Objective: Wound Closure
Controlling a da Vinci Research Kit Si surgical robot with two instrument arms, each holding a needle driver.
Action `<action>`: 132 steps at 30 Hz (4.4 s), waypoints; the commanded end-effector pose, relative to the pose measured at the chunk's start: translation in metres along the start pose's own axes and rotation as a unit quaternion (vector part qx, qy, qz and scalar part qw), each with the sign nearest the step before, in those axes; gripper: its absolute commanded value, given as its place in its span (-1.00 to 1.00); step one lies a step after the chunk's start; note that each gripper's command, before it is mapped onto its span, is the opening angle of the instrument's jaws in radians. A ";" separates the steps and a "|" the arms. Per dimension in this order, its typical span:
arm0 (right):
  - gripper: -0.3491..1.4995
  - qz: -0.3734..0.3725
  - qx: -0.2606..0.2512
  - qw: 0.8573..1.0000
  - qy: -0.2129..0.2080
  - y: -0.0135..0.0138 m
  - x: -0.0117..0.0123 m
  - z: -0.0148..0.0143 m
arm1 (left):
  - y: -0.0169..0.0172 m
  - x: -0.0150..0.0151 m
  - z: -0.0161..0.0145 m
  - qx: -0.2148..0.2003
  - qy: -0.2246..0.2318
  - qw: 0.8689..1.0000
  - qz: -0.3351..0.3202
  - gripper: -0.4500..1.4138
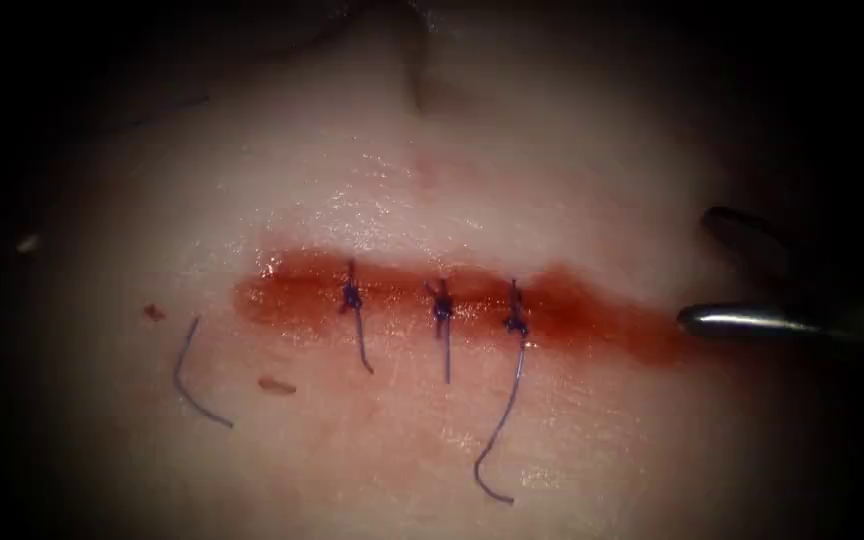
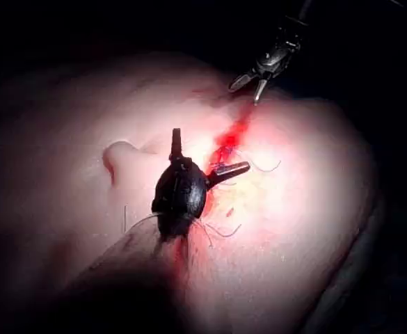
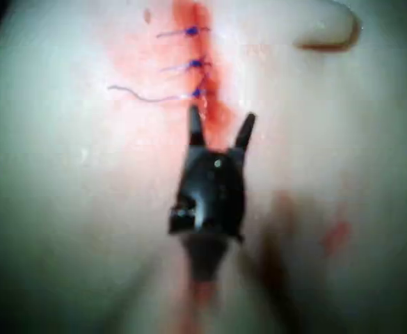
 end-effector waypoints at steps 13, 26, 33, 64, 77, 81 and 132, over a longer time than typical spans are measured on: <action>0.94 -0.002 0.016 1.000 0.004 -0.0019 -0.0015 0.0013 | 0.0015 0.0011 0.0084 0.014 0.029 0.999 0.018 0.57; 0.94 -0.004 0.019 1.000 0.003 -0.0021 -0.0017 0.0011 | 0.0049 -0.0047 0.0177 -0.041 0.036 0.994 0.100 0.28; 0.94 -0.004 0.020 1.000 0.003 -0.0023 -0.0018 0.0010 | 0.0063 -0.0075 0.0202 -0.048 -0.055 0.987 0.146 0.21; 0.94 -0.011 0.023 1.000 0.004 -0.0030 -0.0024 0.0013 | 0.0060 -0.0184 0.0243 -0.035 -0.178 0.970 0.164 -0.30; 0.87 -0.011 0.027 1.000 -0.002 -0.0039 -0.0029 0.0011 | 0.0066 -0.0179 0.0232 -0.002 -0.193 0.973 0.128 -1.00; 0.78 -0.015 0.049 0.999 -0.015 -0.0046 -0.0035 0.0013 | 0.0062 -0.0171 0.0223 0.011 -0.193 0.973 0.125 -1.00; 0.96 -0.310 0.028 0.950 0.019 -0.0098 -0.0035 0.0142 | 0.0050 -0.0105 0.0209 0.051 -0.094 0.986 0.126 -1.00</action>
